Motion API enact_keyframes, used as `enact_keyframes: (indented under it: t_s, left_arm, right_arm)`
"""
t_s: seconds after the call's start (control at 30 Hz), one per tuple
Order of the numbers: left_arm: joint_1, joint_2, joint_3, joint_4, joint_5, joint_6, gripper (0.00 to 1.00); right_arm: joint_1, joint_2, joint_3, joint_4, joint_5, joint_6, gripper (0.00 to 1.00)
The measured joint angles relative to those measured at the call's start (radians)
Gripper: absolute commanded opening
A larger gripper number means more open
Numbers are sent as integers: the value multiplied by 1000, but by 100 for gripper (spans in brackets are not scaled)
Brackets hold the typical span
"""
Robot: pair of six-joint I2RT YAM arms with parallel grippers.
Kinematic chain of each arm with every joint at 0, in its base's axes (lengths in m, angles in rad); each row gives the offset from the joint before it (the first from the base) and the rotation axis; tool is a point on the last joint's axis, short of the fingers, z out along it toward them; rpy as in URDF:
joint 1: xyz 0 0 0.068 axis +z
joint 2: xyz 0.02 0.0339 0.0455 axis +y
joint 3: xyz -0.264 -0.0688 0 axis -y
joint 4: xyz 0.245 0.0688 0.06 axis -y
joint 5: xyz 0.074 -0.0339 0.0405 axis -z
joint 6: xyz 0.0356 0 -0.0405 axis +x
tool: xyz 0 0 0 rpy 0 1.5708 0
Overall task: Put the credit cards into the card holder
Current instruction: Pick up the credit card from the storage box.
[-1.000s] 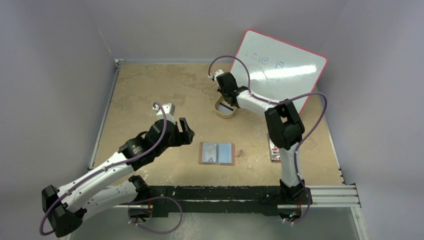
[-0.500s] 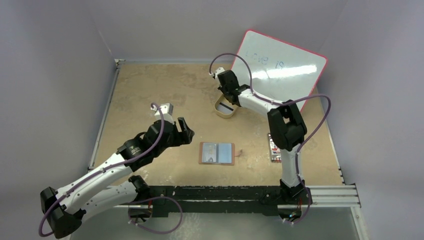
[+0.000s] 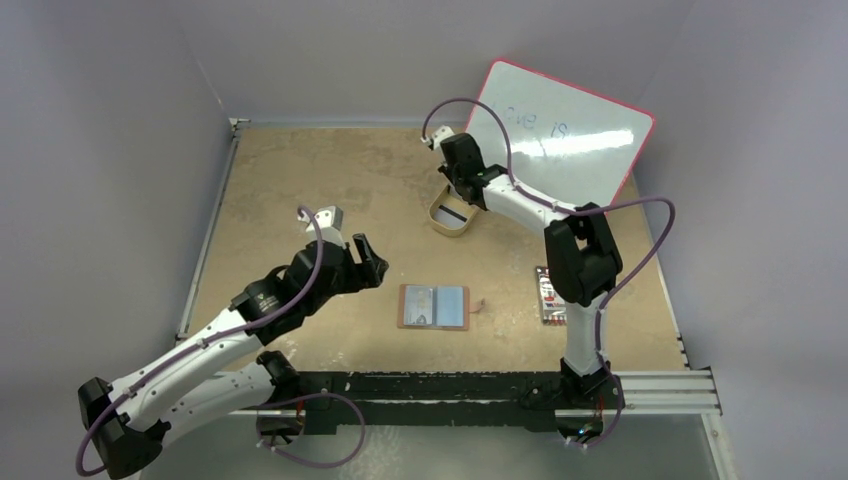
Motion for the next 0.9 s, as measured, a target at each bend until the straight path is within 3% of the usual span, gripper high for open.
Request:
enact_keyframes:
  t_s: [0.17,0.5,0.73,0.9]
  left_arm:
    - [0,-10,0,0,0,-7,72]
    - [0,11,-8,3,18,-23,71]
    - [0,34,-8,17,26,-41,68]
    - [0,60,-8,45,51,-61,66]
  right_arm:
    - [0,0,4,-23,-47,3,0]
    - [0,-20,20,-131,-163,102,0]
    - [-4,-166,-18,-200,-213,197,0]
    - [-8,-329,-114,-177,-333,300,0]
